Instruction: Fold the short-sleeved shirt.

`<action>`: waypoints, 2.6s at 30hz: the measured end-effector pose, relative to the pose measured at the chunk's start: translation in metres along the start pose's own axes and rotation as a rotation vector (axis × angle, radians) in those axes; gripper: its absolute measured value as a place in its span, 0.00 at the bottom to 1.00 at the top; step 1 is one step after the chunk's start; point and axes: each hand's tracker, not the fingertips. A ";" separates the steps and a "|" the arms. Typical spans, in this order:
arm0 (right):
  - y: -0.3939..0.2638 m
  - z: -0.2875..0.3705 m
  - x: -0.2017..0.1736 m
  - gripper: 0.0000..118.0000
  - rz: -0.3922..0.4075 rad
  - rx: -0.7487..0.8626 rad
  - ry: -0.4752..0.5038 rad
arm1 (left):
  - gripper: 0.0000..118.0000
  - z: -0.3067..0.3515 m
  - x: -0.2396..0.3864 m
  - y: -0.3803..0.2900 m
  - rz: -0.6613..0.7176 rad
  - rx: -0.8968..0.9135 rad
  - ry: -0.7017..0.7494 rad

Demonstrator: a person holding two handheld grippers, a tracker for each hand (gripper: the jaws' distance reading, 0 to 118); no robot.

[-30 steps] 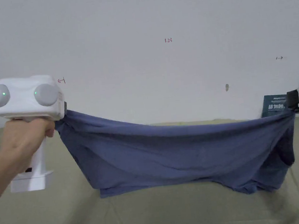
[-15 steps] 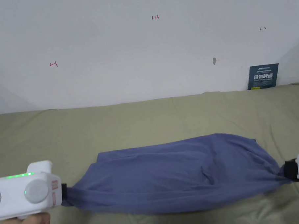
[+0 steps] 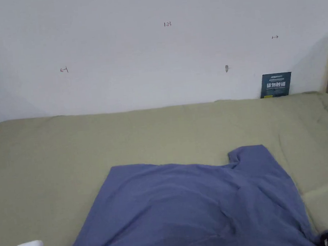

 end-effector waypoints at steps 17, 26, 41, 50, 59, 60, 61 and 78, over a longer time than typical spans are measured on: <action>-0.065 0.009 0.037 0.02 -0.043 -0.077 -0.002 | 0.02 0.013 -0.034 -0.052 -0.029 -0.093 -0.002; -0.060 0.039 0.033 0.99 -0.042 -0.029 -0.085 | 0.97 0.026 -0.048 -0.053 -0.030 -0.099 -0.087; -0.009 0.025 -0.040 0.00 0.133 0.051 -0.043 | 0.01 0.019 0.018 0.026 -0.056 0.079 -0.198; 0.037 -0.028 -0.032 0.00 0.101 0.029 -0.038 | 0.01 -0.074 0.070 0.132 -0.115 0.062 -0.168; 0.088 -0.097 -0.030 0.00 0.154 0.030 -0.071 | 0.01 -0.174 0.115 0.220 -0.086 0.006 -0.137; 0.095 -0.105 -0.030 0.00 0.161 0.028 -0.076 | 0.01 -0.185 0.119 0.228 -0.110 0.001 -0.122; 0.102 -0.112 -0.030 0.00 0.167 0.029 -0.081 | 0.01 -0.194 0.123 0.231 -0.112 -0.006 -0.104; 0.170 -0.152 -0.022 0.00 0.160 0.027 -0.117 | 0.94 -0.272 0.143 0.255 -0.195 -0.117 -0.044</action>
